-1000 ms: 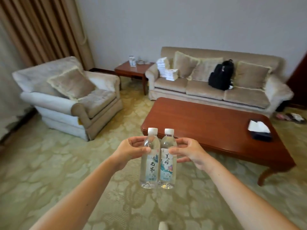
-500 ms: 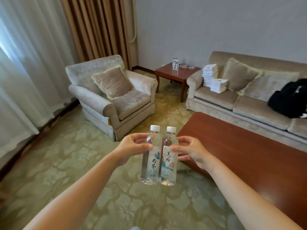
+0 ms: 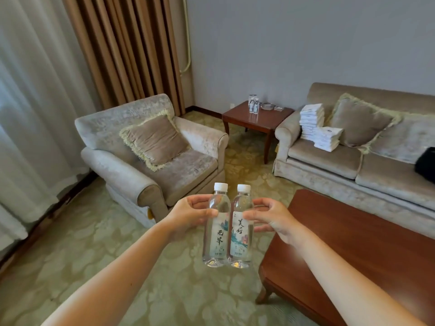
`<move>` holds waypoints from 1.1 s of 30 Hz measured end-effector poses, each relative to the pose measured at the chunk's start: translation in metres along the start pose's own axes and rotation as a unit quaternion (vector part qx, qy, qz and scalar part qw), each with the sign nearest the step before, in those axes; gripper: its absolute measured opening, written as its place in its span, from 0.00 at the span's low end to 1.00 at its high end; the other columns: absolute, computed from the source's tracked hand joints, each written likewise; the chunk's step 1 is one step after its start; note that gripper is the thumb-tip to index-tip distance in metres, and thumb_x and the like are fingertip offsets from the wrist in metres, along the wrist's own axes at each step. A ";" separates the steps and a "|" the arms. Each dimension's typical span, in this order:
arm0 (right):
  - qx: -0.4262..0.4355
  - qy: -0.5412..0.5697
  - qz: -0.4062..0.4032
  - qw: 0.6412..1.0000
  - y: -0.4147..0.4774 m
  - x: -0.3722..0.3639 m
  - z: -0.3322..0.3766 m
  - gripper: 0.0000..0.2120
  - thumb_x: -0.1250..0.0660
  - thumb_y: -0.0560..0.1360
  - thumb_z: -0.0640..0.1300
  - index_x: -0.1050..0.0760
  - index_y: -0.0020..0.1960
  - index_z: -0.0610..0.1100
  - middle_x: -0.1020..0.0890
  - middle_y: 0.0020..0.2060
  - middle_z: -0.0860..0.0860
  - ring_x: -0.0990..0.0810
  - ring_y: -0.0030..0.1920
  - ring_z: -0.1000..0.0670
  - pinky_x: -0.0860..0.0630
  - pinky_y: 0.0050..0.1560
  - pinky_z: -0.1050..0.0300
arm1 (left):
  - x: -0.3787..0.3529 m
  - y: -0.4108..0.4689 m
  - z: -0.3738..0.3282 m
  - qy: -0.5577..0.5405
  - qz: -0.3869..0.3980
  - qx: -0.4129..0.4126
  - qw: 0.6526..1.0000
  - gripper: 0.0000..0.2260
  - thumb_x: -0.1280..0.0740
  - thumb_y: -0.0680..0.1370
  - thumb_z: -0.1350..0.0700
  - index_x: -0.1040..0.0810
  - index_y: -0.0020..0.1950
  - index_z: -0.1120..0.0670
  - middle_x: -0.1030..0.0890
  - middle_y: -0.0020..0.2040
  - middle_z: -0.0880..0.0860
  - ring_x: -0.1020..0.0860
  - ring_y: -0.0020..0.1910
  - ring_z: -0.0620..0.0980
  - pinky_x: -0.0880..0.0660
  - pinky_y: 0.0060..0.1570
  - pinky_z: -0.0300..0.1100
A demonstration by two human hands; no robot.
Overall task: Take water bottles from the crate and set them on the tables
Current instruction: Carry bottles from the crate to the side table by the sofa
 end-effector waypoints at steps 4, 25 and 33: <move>-0.006 0.005 -0.023 1.000 0.077 0.000 0.026 0.25 0.20 0.66 0.39 0.24 0.60 0.41 0.15 0.51 0.45 0.13 0.46 0.48 0.16 0.39 0.55 | 0.037 0.079 -0.028 0.006 0.021 0.000 1.000 0.37 0.18 0.57 0.53 0.23 0.65 0.57 0.16 0.58 0.55 0.18 0.58 0.55 0.20 0.53 0.49; 0.008 -0.026 -0.037 0.999 0.502 0.145 0.153 0.27 0.18 0.64 0.43 0.24 0.60 0.42 0.15 0.52 0.43 0.13 0.48 0.46 0.16 0.46 0.47 | 0.102 0.528 -0.132 -0.037 0.047 0.001 0.998 0.25 0.24 0.67 0.64 0.22 0.63 0.57 0.16 0.58 0.58 0.17 0.56 0.56 0.19 0.49 0.44; 0.004 -0.015 -0.073 0.997 0.631 0.220 0.190 0.29 0.18 0.62 0.43 0.24 0.60 0.43 0.16 0.53 0.42 0.14 0.49 0.46 0.16 0.45 0.48 | 0.094 0.685 -0.174 -0.004 0.092 -0.013 0.996 0.20 0.28 0.73 0.65 0.21 0.65 0.55 0.17 0.59 0.57 0.18 0.59 0.55 0.20 0.55 0.45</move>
Point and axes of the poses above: each hand's wrist, its own y-axis towards the middle knuckle, its own x-axis out of the back of the hand, z = x × y, the point moved 7 cm from there along y, towards the middle knuckle
